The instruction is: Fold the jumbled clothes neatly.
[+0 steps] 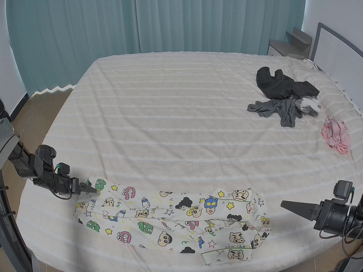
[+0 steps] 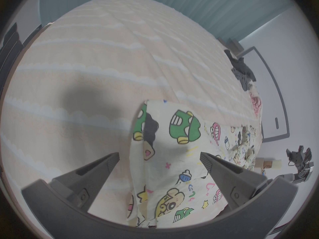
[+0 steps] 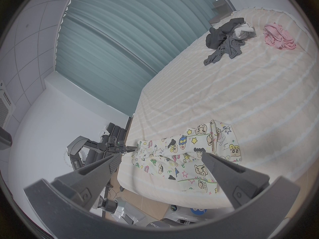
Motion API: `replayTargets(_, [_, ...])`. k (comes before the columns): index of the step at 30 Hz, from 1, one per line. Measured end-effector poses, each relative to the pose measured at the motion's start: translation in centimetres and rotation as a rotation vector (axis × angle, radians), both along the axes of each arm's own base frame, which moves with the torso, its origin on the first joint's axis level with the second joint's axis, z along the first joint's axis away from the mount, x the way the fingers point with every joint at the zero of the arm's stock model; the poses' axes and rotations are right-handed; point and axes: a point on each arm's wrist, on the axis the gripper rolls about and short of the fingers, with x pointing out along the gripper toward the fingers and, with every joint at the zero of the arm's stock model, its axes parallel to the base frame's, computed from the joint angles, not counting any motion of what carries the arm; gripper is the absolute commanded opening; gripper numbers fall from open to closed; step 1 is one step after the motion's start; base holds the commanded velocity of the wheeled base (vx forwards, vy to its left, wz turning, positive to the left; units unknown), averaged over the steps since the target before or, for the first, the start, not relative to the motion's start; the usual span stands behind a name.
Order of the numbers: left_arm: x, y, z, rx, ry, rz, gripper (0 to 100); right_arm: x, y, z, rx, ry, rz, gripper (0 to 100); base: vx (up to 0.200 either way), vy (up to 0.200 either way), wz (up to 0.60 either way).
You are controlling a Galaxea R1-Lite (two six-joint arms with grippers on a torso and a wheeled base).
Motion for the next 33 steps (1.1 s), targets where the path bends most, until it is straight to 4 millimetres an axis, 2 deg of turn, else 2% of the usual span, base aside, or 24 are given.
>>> replayTargets(20, [0.4, -2.5, -2.1, 0.065, 0.072, -0.058, 100, -0.2, -0.1, -0.1, -0.027, -0.021, 0.011, 100, 0.0, 0.0, 0.0])
replayTargets(21, [0.4, -2.6, -2.2, 0.066, 0.074, -0.061, 0, -0.2, -0.1, -0.1, -0.028, -0.021, 0.011, 100, 0.0, 0.0, 0.0])
replayTargets(33, [-0.9, -3.2, -2.6, 0.062, 0.126, -0.071, 0, -0.2, -0.1, -0.1, -0.028, -0.02, 0.011, 100, 0.0, 0.0, 0.0])
